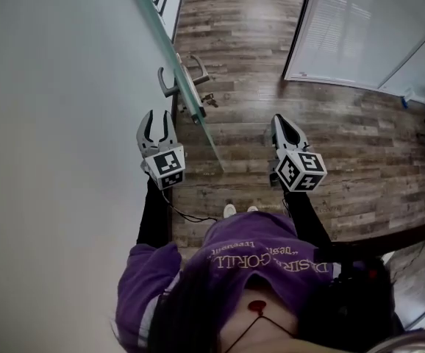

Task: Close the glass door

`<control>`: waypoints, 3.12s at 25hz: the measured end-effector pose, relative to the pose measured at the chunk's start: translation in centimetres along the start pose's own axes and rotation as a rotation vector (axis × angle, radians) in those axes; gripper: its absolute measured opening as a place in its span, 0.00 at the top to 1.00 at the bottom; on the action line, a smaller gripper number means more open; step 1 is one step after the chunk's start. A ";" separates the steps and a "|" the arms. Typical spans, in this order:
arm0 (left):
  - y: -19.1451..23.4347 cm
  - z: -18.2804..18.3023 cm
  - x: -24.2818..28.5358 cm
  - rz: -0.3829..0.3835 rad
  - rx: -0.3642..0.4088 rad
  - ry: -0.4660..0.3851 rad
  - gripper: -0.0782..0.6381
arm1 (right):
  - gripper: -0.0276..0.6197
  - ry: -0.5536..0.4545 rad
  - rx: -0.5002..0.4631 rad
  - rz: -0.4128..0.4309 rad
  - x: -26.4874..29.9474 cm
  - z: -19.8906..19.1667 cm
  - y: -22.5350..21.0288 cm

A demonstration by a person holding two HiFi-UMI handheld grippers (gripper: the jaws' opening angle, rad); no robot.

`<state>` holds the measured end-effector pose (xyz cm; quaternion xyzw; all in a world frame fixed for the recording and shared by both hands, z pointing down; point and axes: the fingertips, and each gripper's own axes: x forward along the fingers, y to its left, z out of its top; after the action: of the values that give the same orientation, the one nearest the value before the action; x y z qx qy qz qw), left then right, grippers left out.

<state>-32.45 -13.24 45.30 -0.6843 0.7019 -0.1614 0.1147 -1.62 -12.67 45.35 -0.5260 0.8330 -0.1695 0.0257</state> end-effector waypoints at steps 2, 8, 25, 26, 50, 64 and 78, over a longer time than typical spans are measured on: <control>0.0 -1.3 1.9 -0.065 0.181 0.066 0.68 | 0.96 -0.001 0.005 -0.005 -0.1 0.3 -0.1; -0.8 -1.1 5.8 -0.124 0.654 0.054 0.67 | 0.96 0.000 -0.004 -0.013 0.4 0.6 0.0; -2.6 -2.0 8.2 -0.240 0.895 0.012 0.71 | 0.96 0.017 -0.027 -0.012 0.6 -1.0 2.4; -2.6 -2.0 8.2 -0.243 0.887 0.011 0.70 | 0.96 0.018 -0.029 -0.012 0.5 -1.1 2.6; -6.4 -0.4 10.0 -0.271 0.796 0.077 0.70 | 0.96 -0.003 -0.109 0.016 1.5 -1.2 7.5; -10.7 2.2 12.8 -0.237 0.765 0.082 0.70 | 0.96 -0.034 -0.127 -0.026 3.3 1.4 4.0; -16.2 5.4 16.9 -0.207 0.744 0.116 0.70 | 0.96 -0.042 -0.115 0.015 4.6 4.6 -2.3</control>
<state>-16.07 -30.63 47.51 -0.6529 0.5278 -0.4540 0.2985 -0.70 -18.83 42.30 -0.5238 0.8446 -0.1100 0.0142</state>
